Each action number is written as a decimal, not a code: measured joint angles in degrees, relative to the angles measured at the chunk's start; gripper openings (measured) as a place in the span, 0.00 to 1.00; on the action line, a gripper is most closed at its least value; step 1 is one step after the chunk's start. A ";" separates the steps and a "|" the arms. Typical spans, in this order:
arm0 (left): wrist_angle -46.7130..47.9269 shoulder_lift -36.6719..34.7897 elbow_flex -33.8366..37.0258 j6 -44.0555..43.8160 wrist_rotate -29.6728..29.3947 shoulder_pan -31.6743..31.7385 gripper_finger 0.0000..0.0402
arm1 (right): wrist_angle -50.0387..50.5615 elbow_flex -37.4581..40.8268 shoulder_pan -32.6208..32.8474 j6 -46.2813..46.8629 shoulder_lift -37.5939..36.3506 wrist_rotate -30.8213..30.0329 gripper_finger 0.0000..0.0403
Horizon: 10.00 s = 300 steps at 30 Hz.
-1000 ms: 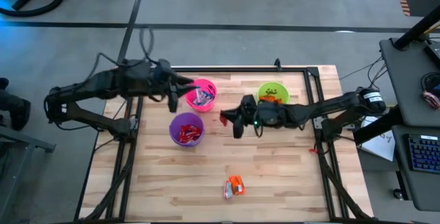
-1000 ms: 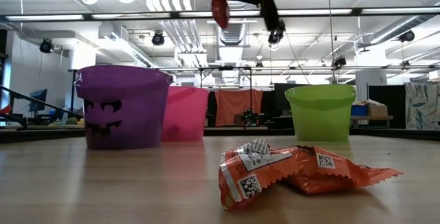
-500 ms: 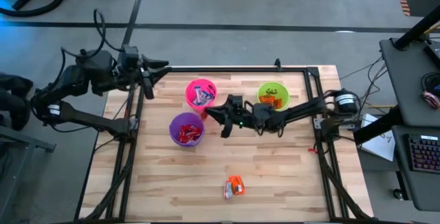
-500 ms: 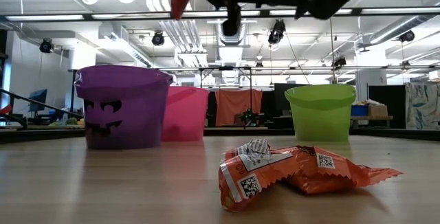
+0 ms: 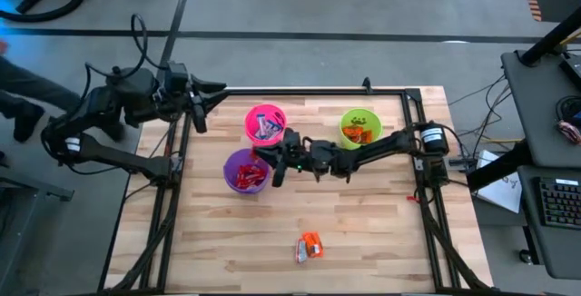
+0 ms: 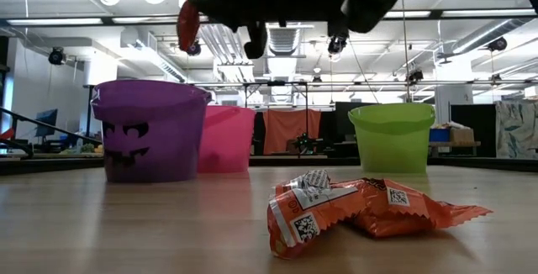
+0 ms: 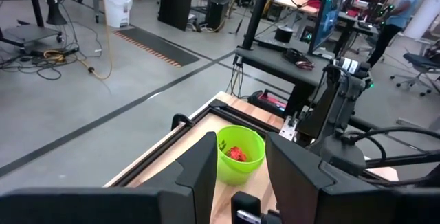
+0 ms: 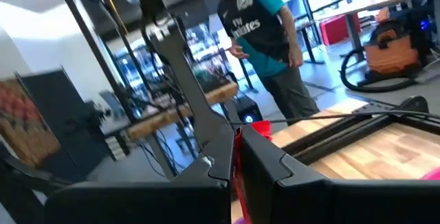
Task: Sort candy
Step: Put the red chocolate into the purple bucket, then put the orange chocolate into the green bucket
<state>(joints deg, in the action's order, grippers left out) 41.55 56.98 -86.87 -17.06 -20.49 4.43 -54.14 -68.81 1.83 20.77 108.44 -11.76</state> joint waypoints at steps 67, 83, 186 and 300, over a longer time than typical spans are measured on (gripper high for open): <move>0.99 10.02 5.06 -6.63 0.03 -7.64 0.27 | 87.70 -8.53 21.08 63.87 -5.51 24.04 0.44; -1.00 9.85 5.05 -16.74 -0.02 -15.83 0.27 | 81.61 -8.53 22.65 64.87 2.80 20.74 0.44; -5.46 16.13 5.27 -22.15 -16.35 -21.44 0.27 | 128.61 -9.40 -16.51 24.84 -27.59 -16.57 0.33; 13.49 73.39 -24.83 -74.28 10.54 -32.06 0.09 | 123.76 -13.25 -0.42 16.68 -43.60 -2.61 0.45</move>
<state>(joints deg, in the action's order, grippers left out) 55.04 130.37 -111.70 -91.34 -9.95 -27.63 69.63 -82.06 1.41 37.45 64.84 -14.37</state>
